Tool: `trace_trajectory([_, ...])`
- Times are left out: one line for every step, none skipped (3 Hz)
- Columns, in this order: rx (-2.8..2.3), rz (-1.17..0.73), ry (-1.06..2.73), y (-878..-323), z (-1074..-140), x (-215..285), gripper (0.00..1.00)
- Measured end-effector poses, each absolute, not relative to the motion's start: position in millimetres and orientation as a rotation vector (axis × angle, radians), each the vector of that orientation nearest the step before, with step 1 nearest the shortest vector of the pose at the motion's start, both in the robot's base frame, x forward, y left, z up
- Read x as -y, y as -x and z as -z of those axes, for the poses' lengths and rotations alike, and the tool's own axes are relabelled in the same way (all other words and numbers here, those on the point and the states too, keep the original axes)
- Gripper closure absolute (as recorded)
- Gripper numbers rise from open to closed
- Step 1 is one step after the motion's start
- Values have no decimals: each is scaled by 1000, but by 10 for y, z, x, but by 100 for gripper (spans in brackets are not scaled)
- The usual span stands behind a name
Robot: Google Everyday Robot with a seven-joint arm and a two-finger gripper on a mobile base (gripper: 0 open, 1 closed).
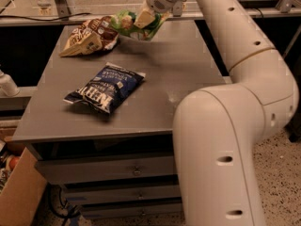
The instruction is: Move green rice chip bag near brown chip bag
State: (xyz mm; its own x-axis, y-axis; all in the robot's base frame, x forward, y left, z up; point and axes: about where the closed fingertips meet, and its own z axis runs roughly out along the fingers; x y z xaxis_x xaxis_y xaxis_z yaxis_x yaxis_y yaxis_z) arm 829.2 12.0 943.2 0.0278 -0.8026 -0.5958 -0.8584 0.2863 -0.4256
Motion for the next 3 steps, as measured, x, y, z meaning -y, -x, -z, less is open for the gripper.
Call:
trace_trajectory([-1674,-122,1596,-8312,-9454,-666,100])
trace_trajectory([-1632,-138,1657,-8310,-9408,-992,84])
trace_trajectory([-1617,-150,1675,-8307,-9396,-1109,61])
